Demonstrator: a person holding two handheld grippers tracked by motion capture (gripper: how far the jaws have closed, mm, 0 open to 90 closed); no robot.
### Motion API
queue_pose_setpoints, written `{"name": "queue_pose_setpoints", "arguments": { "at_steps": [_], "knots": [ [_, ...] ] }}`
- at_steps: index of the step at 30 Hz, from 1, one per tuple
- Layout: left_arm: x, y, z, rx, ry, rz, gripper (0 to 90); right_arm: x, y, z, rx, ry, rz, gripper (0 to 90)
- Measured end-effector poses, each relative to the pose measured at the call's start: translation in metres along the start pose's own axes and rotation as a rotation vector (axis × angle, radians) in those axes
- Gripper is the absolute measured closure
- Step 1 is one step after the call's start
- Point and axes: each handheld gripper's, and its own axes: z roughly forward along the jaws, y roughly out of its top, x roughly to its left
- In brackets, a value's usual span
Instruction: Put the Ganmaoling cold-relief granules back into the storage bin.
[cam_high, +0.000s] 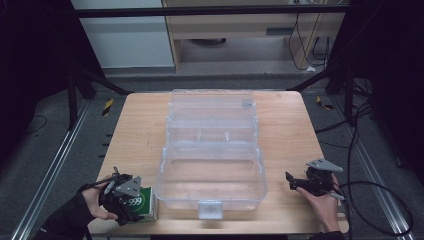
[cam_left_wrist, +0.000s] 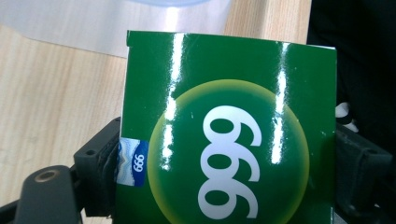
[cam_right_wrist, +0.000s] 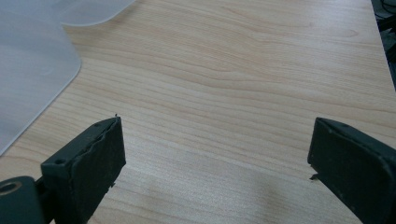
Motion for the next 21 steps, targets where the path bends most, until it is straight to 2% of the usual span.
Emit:
{"name": "queue_pose_setpoints", "arguments": {
  "at_steps": [21],
  "knots": [
    [0.007, 0.015, -0.063, -0.046, 0.069, -0.001, 14.3, 0.0, 0.0, 0.0, -0.003, 0.002, 0.0, 4.5]
  ]
}}
